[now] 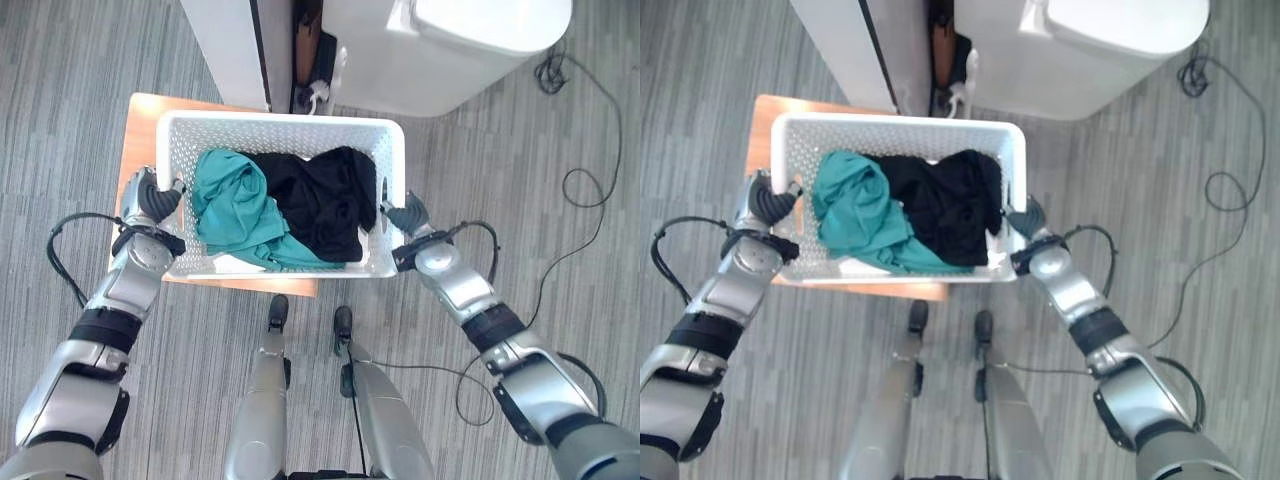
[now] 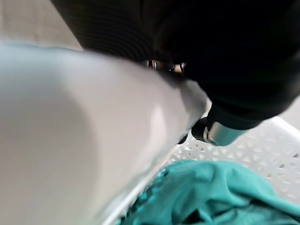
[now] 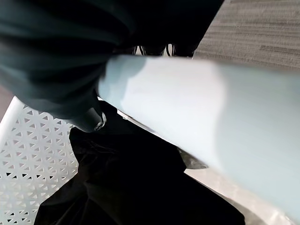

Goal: Grab the laundry basket,head to the washer,open it,put in the laundry and shut it.

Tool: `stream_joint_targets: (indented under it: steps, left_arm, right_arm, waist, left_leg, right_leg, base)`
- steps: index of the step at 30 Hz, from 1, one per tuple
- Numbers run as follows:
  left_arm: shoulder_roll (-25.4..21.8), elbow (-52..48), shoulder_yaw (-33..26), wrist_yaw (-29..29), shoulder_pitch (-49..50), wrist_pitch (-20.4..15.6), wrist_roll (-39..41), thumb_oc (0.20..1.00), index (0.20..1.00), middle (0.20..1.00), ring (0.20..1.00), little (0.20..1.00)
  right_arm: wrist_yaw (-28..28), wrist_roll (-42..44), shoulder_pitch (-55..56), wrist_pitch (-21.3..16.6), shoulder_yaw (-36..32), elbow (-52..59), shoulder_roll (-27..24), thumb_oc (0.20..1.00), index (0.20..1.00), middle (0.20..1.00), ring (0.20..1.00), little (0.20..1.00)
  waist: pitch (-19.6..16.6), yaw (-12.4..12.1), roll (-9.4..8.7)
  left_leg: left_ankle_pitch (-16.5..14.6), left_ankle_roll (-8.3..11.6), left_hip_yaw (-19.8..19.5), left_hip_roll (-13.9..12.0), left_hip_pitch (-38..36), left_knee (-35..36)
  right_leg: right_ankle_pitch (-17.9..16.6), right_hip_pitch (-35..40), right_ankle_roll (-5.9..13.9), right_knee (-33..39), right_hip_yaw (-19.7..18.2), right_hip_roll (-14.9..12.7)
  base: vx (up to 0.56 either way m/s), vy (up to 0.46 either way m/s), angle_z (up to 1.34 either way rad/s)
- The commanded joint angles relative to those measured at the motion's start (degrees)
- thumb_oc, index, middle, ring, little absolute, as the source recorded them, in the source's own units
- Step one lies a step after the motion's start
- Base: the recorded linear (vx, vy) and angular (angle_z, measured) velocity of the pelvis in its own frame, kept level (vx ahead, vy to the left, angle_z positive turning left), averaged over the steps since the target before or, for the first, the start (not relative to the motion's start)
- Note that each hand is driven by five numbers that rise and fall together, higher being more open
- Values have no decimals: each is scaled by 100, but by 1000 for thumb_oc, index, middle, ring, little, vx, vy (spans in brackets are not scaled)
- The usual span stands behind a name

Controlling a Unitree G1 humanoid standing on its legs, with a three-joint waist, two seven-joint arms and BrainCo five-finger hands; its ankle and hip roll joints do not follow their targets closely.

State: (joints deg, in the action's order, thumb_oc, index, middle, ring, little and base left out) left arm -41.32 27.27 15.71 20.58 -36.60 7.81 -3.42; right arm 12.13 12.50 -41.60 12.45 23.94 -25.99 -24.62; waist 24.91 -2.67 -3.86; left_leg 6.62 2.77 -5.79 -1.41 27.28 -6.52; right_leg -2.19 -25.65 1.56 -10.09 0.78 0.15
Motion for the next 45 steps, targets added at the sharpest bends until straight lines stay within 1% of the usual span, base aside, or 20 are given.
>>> stream_joint_targets:
  steps: [1, 5, 7, 9, 11, 13, 15, 17, 23, 26, 30, 32, 35, 37, 38, 39, 42, 43, 44, 45]
  left_arm:
    - [-37, -554, 36, -137, 135, -597, -433, 200, 200, 200, 200, 200]
    - [-23, -986, -56, -299, 416, -711, -524, 200, 200, 200, 200, 200]
    - [73, -1399, -204, -460, 665, -825, -452, 200, 200, 200, 200, 200]
    - [67, -1575, -245, -526, 756, -826, -512, 200, 200, 200, 200, 200]
    - [119, -1794, -323, -666, 885, -882, -440, 200, 200, 200, 200, 200]
    - [241, -2038, -341, -877, 973, -919, -271, 200, 200, 200, 200, 200]
    - [278, -2093, -337, -940, 995, -912, -210, 200, 200, 200, 200, 200]
    - [248, -2211, -304, -1118, 963, -884, -95, 200, 200, 200, 200, 200]
    - [236, -2245, -208, -1342, 854, -844, -89, 200, 200, 200, 200, 200]
    - [202, -2213, -217, -1466, 909, -828, -72, 200, 200, 200, 200, 200]
    - [241, -2231, -255, -1546, 1085, -822, -103, 200, 200, 200, 200, 200]
    - [241, -2261, -293, -1637, 1185, -815, -111, 200, 200, 200, 200, 200]
    - [220, -2312, -290, -1692, 1222, -832, -94, 200, 200, 200, 200, 200]
    - [249, -2302, -196, -1728, 1140, -852, -101, 200, 200, 200, 200, 200]
    - [252, -2290, -188, -1725, 1124, -858, -101, 200, 200, 200, 200, 200]
    - [298, -2256, -40, -1756, 959, -869, -104, 200, 200, 200, 200, 200]
    - [429, -1982, 329, -1781, 510, -920, -25, 200, 200, 200, 200, 200]
    - [434, -1949, 351, -1773, 475, -934, -20, 200, 200, 200, 200, 200]
    - [552, -1793, 518, -1750, 303, -935, 43, 200, 200, 200, 200, 200]
    - [709, -1523, 775, -1714, -25, -951, 134, 200, 200, 200, 200, 200]
  right_arm:
    - [-362, -120, 295, -701, -238, 967, 209, 200, 200, 200, 200, 200]
    - [-480, -158, 603, -698, -428, 1143, 80, 200, 200, 200, 200, 200]
    - [-575, -237, 827, -696, -609, 1302, -14, 200, 200, 200, 200, 200]
    - [-618, -258, 926, -672, -679, 1369, -58, 200, 200, 200, 200, 200]
    - [-675, -271, 1070, -661, -814, 1481, -120, 200, 200, 200, 200, 200]
    - [-771, -291, 1313, -596, -1045, 1575, -267, 200, 200, 200, 200, 200]
    - [-807, -287, 1375, -581, -1112, 1605, -318, 200, 200, 200, 200, 200]
    - [-907, -252, 1479, -504, -1251, 1586, -455, 200, 200, 200, 200, 200]
    - [-1102, -361, 1686, -409, -1514, 1692, -727, 200, 200, 200, 200, 200]
    - [-1150, -455, 1798, -365, -1749, 1681, -920, 200, 200, 200, 200, 200]
    - [-1203, -505, 1893, -360, -1807, 1706, -866, 200, 200, 200, 200, 200]
    - [-1232, -514, 1999, -366, -1880, 1730, -837, 200, 200, 200, 200, 200]
    - [-1213, -507, 2039, -369, -1926, 1723, -828, 200, 200, 200, 200, 200]
    - [-1209, -468, 2099, -377, -1986, 1755, -834, 200, 200, 200, 200, 200]
    - [-1209, -467, 2102, -375, -1995, 1764, -837, 200, 200, 200, 200, 200]
    - [-1172, -459, 2143, -377, -2054, 1796, -884, 200, 200, 200, 200, 200]
    - [-1074, -388, 2087, -395, -2134, 1770, -953, 200, 200, 200, 200, 200]
    - [-1071, -384, 2084, -394, -2145, 1770, -956, 200, 200, 200, 200, 200]
    - [-1013, -349, 2008, -407, -2117, 1699, -964, 200, 200, 200, 200, 200]
    - [-897, -347, 1877, -376, -2080, 1636, -970, 200, 200, 200, 200, 200]
  waist:
    - [-766, 18, -134]
    - [-847, 54, -110]
    - [-915, 87, -61]
    - [-959, 96, -32]
    - [-1041, 119, 8]
    - [-1227, 172, 56]
    - [-1262, 183, 71]
    - [-1409, 239, 97]
    - [-1622, 285, 128]
    - [-1823, 296, 121]
    - [-1921, 266, 105]
    - [-1999, 259, 106]
    - [-2003, 240, 112]
    - [-1945, 311, 132]
    - [-1920, 296, 126]
    - [-1855, 389, 138]
    - [-1738, 515, 151]
    - [-1731, 460, 146]
    - [-1723, 559, 169]
    - [-1655, 548, 217]
  left_leg:
    - [-668, -53, 61, -260, 99, -322]
    - [-654, -48, 104, -269, -284, -159]
    - [-645, -53, 118, -282, -581, -12]
    - [-633, -55, 103, -289, -703, 62]
    - [-627, -62, 97, -301, -859, 152]
    - [-643, -79, 126, -311, -1133, 261]
    - [-654, -85, 142, -317, -1219, 290]
    - [-699, -107, 170, -325, -1436, 329]
    - [-810, -135, 209, -336, -1766, 384]
    - [-968, -150, 253, -315, -1992, 341]
    - [-1074, -173, 317, -309, -2117, 230]
    - [-1199, -183, 357, -302, -2191, 105]
    - [-1308, -198, 379, -269, -2233, -40]
    - [-1545, -265, 398, -194, -2309, -268]
    - [-1519, -270, 412, -186, -2280, -310]
    - [-1678, -342, 443, -130, -2277, -498]
    - [-1904, -500, 707, -29, -2256, -745]
    - [-1926, -514, 755, -28, -2250, -771]
    - [-2047, -574, 928, 4, -2282, -847]
    - [-2114, -680, 1308, -67, -2340, -901]
  right_leg:
    - [292, 241, 443, -69, 154, -871]
    - [343, 560, 463, -38, 163, -887]
    - [396, 782, 479, -25, 193, -885]
    - [418, 867, 479, -16, 196, -884]
    - [443, 969, 486, -16, 203, -873]
    - [495, 1183, 500, -7, 216, -844]
    - [499, 1250, 508, 14, 219, -843]
    - [529, 1397, 529, 17, 187, -819]
    - [596, 1675, 554, 78, 148, -815]
    - [587, 1950, 578, 254, 129, -850]
    - [499, 2160, 580, 447, 89, -884]
    - [464, 2312, 592, 590, 21, -914]
    - [431, 2407, 603, 663, -38, -943]
    - [443, 2449, 625, 594, -200, -971]
    - [413, 2427, 626, 577, -218, -977]
    - [417, 2405, 669, 483, -348, -1005]
    - [257, 2249, 845, 421, -667, -1111]
    - [244, 2232, 861, 429, -719, -1114]
    - [110, 2147, 976, 422, -822, -1171]
    - [25, 1862, 1047, 253, -727, -1254]
  base:
    - [117, -20, -3]
    - [60, -4, 0]
    - [110, -22, 0]
    - [56, -14, 0]
    - [71, -17, 1]
    - [80, -30, 1]
    - [43, -16, 0]
    - [59, -23, -1]
    - [69, -12, -8]
    - [91, -4, -8]
    - [44, 5, -8]
    - [72, 19, -14]
    - [27, 45, -9]
    - [26, 108, -18]
    - [-7, 123, -26]
    - [-69, 147, -24]
    - [-95, 182, -36]
    - [-90, 168, -78]
    - [-206, 207, -81]
    - [-282, 249, -74]
